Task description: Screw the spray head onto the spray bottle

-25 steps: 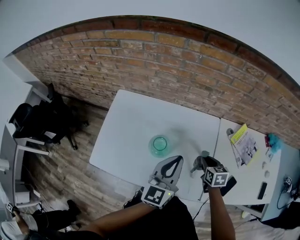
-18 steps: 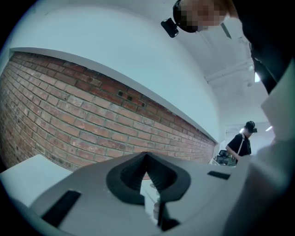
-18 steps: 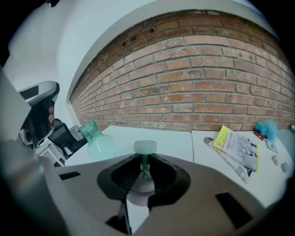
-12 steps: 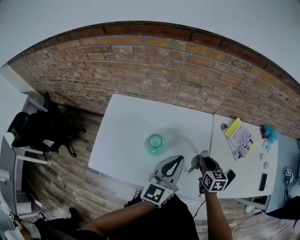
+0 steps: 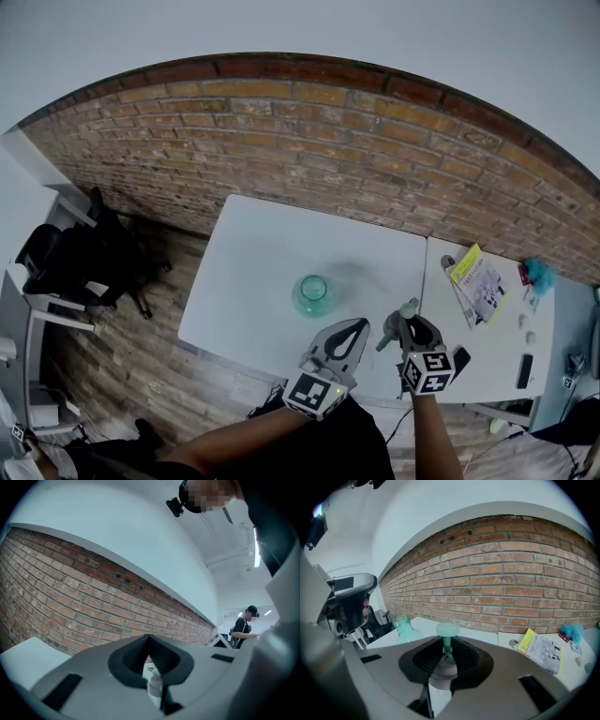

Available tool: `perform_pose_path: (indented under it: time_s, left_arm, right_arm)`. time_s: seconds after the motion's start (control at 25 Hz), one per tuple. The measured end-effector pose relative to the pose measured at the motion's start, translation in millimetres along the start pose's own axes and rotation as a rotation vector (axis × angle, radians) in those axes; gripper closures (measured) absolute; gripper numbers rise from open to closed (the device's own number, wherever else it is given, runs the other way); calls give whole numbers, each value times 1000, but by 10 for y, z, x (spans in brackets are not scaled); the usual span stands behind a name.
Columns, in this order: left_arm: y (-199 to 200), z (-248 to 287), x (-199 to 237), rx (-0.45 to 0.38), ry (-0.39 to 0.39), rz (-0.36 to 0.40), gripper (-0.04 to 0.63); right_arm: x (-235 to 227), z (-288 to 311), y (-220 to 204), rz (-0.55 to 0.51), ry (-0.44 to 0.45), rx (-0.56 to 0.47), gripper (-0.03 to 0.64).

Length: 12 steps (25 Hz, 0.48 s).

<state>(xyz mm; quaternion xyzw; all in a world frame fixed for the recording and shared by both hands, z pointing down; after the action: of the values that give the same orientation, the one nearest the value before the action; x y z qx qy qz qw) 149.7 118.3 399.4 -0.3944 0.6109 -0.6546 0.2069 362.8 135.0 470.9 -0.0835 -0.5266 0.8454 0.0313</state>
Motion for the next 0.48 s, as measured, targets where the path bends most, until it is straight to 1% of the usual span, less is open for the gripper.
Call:
perform_pose_path:
  time_s: [0.12,0.28,0.48]
  left_arm:
    - [46,-26,37,-12,12,-8,594]
    - [23,-68,112,-14,7,43,594]
    - [114,-70,112,-18,30,0,594]
  right_arm:
    - [57,-6,126,-12,8,-25,551]
    - [158,14,309,-50,30,-79,551]
    - [232,24,548,-65,47,-115,551]
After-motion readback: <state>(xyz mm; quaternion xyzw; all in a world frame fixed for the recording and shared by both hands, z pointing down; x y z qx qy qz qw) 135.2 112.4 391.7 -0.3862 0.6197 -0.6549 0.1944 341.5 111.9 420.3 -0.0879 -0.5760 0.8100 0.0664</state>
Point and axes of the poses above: the fingertips, and each gripper's own axes: z forward along the fingers, x to its left, y out of its top, the point moved 9 cm from there along -z, backward along the fingers, and after that the axes turned 5 degrees about -x, right-handed, at the moved point
